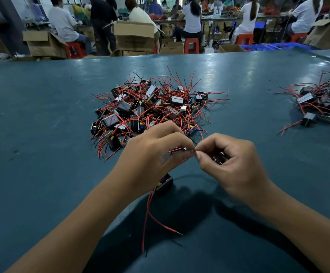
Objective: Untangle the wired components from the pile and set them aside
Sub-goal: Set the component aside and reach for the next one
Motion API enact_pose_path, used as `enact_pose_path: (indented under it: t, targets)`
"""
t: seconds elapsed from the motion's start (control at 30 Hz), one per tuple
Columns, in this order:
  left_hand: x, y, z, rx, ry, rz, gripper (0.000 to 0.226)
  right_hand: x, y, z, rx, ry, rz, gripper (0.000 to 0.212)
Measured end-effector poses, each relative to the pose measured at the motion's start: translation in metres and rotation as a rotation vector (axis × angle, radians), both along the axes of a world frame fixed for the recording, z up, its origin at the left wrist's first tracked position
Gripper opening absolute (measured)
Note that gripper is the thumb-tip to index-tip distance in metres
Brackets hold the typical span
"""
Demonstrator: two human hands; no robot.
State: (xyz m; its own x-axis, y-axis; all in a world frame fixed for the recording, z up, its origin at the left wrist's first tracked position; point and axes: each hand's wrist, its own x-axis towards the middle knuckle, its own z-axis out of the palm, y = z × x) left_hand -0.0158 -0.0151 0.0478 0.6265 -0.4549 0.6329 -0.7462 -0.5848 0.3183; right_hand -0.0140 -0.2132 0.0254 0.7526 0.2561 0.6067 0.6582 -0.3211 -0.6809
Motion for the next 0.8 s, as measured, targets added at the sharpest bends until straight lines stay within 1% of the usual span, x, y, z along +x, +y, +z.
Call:
enact_pose_path:
  t: [0.13, 0.2, 0.27, 0.33, 0.4, 0.53, 0.63, 0.8]
  targets:
    - [0.002, 0.003, 0.003, 0.188, -0.195, 0.015, 0.020, -0.001, 0.001, -0.001, -0.029, -0.047, 0.014, 0.018]
    - [0.003, 0.004, 0.003, 0.251, -0.248, 0.013, 0.021, -0.001, 0.002, -0.001, -0.055, -0.076, 0.008, 0.019]
    - [0.002, 0.005, 0.004, 0.285, -0.255, 0.011, 0.020, -0.001, 0.004, -0.002, -0.070, -0.094, -0.001, 0.019]
    - [0.001, 0.002, 0.004, 0.286, -0.201, 0.028, 0.018, -0.001, 0.004, -0.003, -0.074, -0.105, -0.018, 0.016]
    - [-0.002, -0.003, 0.002, 0.234, -0.073, 0.068, 0.018, -0.002, 0.005, -0.003, -0.073, -0.116, -0.045, 0.013]
    - [-0.006, -0.013, -0.003, 0.043, 0.225, 0.064, 0.013, -0.003, 0.006, -0.002, -0.056, -0.122, -0.086, 0.013]
    - [-0.008, -0.017, -0.002, -0.108, 0.463, 0.079, 0.021, -0.003, 0.007, -0.002, -0.072, -0.143, -0.116, 0.011]
    - [-0.009, -0.023, 0.001, -0.547, 0.983, 0.054, 0.038, -0.006, 0.007, -0.001, -0.159, -0.232, -0.124, 0.007]
